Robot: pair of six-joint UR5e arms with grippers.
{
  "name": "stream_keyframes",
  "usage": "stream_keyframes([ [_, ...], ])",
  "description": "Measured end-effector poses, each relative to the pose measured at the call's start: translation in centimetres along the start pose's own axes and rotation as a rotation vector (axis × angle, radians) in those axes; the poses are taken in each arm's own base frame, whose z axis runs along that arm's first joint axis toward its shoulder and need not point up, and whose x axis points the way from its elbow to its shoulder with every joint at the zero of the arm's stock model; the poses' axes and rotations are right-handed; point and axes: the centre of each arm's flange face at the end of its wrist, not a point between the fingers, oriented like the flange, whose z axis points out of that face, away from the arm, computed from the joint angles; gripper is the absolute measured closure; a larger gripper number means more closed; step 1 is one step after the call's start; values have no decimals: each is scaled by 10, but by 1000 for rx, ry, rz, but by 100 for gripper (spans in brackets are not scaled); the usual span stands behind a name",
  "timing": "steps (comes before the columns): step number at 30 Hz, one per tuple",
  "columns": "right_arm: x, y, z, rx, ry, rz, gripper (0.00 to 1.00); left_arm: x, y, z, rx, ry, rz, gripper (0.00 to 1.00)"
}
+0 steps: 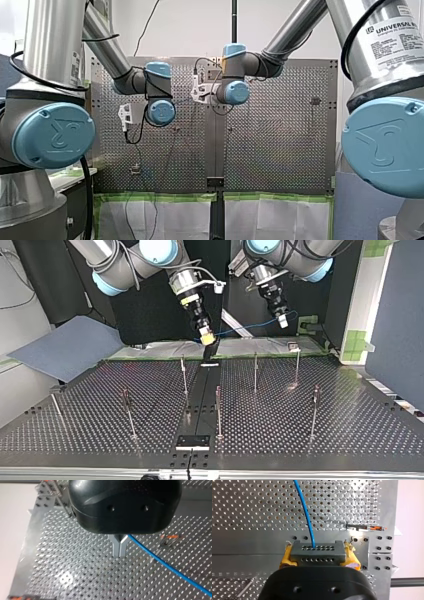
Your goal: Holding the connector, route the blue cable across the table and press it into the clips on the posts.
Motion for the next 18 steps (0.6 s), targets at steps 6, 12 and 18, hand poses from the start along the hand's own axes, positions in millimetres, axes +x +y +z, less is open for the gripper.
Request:
stream_keyframes([
  [6, -10, -4, 3, 14, -50, 5, 100, -25, 2, 11, -32, -22, -31, 100],
  [12, -14, -8, 6, 23, -66, 5, 100, -46, 3, 15, -11, -32, -49, 100],
  [18, -4, -21, 12, 45, -73, 7, 100, -67, 11, 15, 7, -36, -49, 100],
])
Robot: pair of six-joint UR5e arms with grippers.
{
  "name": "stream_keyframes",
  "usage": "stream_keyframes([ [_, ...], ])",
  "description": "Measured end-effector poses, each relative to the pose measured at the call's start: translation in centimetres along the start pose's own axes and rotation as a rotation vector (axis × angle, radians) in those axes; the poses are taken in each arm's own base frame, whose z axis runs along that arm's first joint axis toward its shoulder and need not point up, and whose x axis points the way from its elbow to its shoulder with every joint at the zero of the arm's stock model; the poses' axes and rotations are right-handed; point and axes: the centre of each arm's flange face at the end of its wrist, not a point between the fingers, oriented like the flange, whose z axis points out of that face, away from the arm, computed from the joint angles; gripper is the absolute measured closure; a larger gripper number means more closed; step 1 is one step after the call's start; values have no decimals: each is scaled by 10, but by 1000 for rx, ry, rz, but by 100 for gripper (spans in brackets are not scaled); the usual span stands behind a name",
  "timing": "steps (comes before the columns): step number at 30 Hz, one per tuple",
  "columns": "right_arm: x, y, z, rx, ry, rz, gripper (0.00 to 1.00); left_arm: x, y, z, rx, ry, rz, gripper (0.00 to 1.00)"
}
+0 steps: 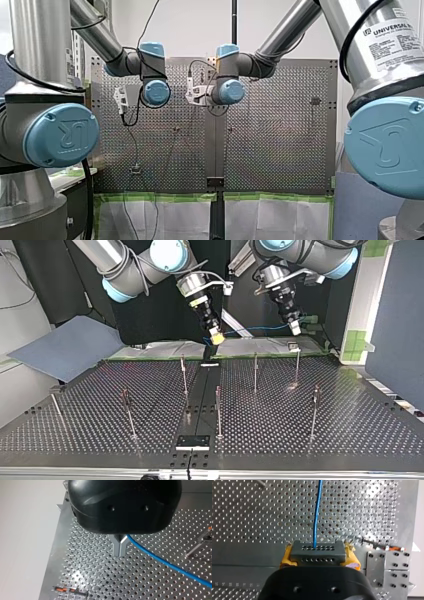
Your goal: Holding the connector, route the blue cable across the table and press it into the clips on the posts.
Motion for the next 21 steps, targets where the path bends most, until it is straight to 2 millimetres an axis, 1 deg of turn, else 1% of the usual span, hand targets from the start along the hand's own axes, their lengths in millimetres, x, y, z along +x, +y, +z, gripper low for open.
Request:
stream_keyframes([
  [5, 15, -10, 5, 17, -1, 1, 100, -15, 4, 6, -8, -18, -13, 100],
  [10, 29, -17, 9, 29, -1, 11, 100, -15, 4, 18, -21, -22, -9, 100],
  [16, 45, -19, 17, 38, -5, 28, 100, -24, 4, 38, -34, -39, -1, 100],
  [18, 48, -18, 20, 38, -11, 29, 100, -25, 7, 44, -36, -40, 2, 100],
  [21, 46, -18, 27, 41, -30, 29, 100, -26, 11, 51, -37, -39, 7, 100],
])
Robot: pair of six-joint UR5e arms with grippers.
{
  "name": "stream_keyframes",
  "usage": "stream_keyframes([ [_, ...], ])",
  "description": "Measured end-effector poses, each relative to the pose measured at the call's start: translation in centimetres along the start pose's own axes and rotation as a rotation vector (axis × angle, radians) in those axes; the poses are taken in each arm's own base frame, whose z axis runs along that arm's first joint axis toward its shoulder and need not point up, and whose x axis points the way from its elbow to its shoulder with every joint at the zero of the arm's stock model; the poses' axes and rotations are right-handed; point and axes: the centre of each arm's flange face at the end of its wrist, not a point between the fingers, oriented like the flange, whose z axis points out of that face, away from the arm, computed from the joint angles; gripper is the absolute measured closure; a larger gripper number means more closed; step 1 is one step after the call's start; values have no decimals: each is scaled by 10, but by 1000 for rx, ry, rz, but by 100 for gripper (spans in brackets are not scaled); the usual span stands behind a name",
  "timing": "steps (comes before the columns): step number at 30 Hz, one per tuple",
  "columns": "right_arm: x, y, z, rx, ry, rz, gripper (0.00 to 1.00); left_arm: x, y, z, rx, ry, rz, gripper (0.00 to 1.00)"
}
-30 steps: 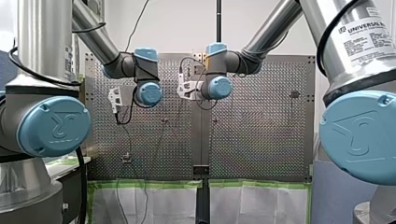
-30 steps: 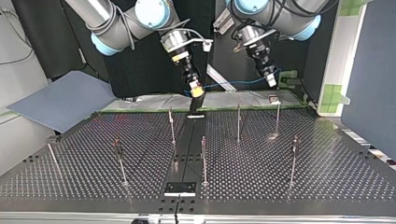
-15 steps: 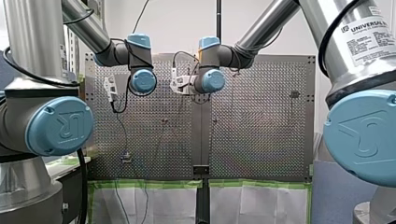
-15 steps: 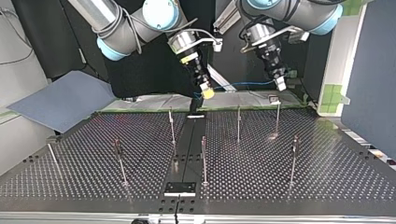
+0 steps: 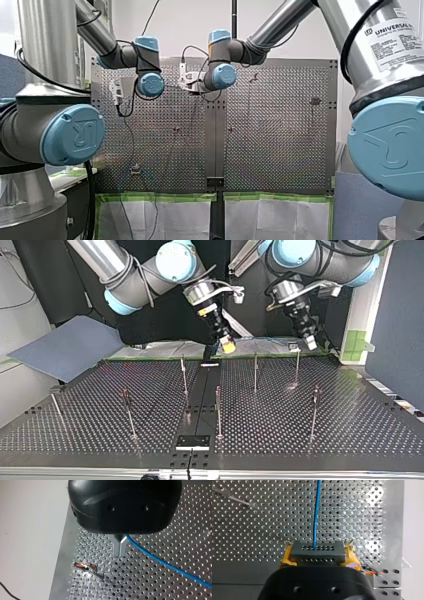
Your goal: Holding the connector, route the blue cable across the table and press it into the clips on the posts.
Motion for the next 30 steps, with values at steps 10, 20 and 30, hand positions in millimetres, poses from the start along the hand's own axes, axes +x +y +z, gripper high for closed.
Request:
stream_keyframes([
  [10, -19, -5, 23, 15, -76, 4, 100, -7, 13, 31, 2, -15, -5, 100],
  [20, -20, -6, 41, 26, -110, 9, 100, -11, 23, 64, 8, 20, 24, 100],
  [30, 11, -10, 51, 39, -89, 12, 100, -6, 17, 68, 76, 65, 47, 100],
])
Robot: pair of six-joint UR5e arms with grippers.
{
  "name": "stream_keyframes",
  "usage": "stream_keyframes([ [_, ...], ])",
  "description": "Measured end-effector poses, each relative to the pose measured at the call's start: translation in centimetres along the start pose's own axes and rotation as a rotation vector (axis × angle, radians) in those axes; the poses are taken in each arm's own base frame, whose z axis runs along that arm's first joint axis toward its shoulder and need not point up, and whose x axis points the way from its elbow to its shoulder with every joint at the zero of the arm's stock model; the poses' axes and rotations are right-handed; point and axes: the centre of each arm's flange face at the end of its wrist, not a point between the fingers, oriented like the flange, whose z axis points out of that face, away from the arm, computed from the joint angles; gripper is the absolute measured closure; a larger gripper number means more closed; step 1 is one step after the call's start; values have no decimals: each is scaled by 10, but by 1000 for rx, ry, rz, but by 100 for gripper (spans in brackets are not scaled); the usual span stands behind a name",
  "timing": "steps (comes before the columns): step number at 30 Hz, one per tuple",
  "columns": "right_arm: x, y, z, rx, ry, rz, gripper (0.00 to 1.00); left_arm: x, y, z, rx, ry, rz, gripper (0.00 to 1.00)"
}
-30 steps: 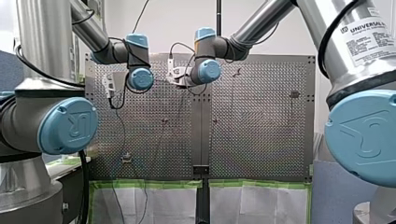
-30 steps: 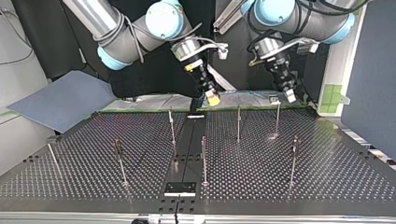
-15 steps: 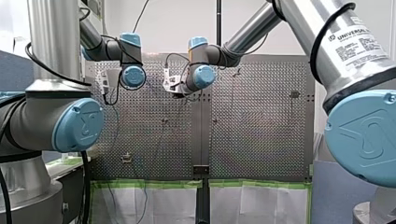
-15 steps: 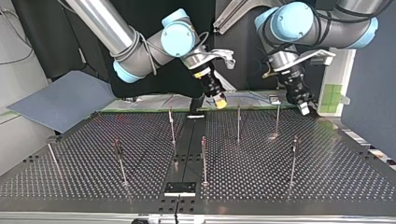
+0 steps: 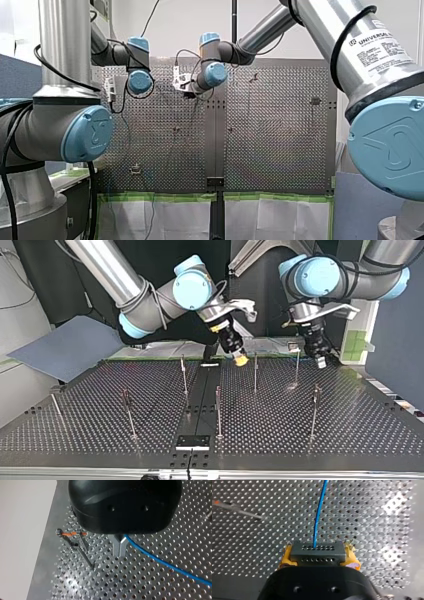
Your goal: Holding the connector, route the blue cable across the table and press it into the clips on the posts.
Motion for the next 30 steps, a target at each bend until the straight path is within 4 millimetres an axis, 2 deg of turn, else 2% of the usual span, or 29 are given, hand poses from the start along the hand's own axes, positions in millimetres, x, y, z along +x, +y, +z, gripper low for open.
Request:
stream_keyframes([
  [11, 36, -8, 12, 23, 68, -1, 100, -15, 0, 14, 17, -6, -11, 100],
  [21, 38, -7, 38, 40, 87, -1, 100, -35, 5, 32, -11, -40, -27, 100],
  [26, 36, -11, 51, 58, 94, 2, 100, -38, 7, 39, 10, -55, -45, 100],
  [30, 44, -12, 58, 62, 112, 3, 100, -35, 9, 46, 12, -52, -43, 100],
])
